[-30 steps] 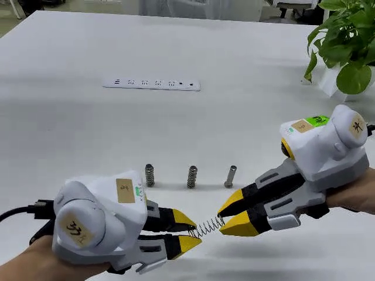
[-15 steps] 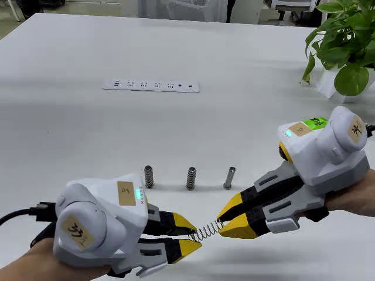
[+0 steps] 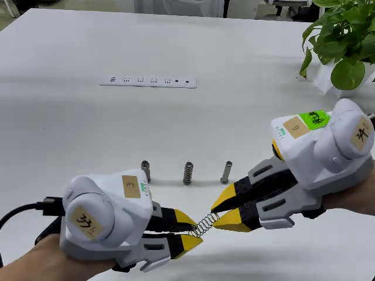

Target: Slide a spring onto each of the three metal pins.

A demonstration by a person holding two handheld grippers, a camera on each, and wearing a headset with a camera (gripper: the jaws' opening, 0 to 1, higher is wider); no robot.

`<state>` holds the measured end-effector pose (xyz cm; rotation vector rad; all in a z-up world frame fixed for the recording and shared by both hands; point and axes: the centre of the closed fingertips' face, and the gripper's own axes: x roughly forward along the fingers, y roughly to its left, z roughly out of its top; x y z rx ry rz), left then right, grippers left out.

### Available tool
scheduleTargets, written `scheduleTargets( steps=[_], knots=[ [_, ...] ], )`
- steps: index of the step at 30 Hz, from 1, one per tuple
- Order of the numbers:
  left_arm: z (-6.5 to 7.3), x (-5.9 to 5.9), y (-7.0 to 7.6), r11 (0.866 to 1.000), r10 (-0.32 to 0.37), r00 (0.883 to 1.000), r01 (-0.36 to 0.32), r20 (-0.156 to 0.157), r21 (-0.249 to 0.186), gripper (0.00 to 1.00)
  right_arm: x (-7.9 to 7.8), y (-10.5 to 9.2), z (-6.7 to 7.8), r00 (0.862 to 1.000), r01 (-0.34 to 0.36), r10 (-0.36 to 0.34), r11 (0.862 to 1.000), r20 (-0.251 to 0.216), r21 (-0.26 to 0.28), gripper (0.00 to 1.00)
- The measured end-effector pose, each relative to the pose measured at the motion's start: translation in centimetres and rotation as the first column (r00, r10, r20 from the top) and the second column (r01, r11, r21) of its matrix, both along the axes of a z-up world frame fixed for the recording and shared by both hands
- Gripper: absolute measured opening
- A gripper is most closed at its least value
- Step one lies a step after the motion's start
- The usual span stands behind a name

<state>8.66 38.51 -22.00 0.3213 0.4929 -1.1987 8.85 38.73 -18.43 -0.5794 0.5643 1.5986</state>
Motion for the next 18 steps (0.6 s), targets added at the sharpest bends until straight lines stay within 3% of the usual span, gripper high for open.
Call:
scheduleTargets(
  steps=[6,14,18],
  knots=[
    [-0.05,-0.1,-0.2,1.0,0.001,1.0,-0.001,-0.014,-0.003,0.09,0.05,0.16,0.36,0.996,-0.033,0.037,0.999,0.086,-0.04,0.11],
    [0.01,-0.02,-0.3,1.0,0.006,1.0,-0.006,-0.014,-0.012,0.09,-0.03,0.54,0.54,0.993,-0.057,0.063,0.997,0.103,-0.058,0.11],
    [0.08,-0.08,-0.22,1.0,0.0,1.0,0.0,0.005,-0.007,0.09,-0.03,0.48,0.53,0.992,-0.062,0.068,0.996,0.103,-0.063,0.11]
  ],
)
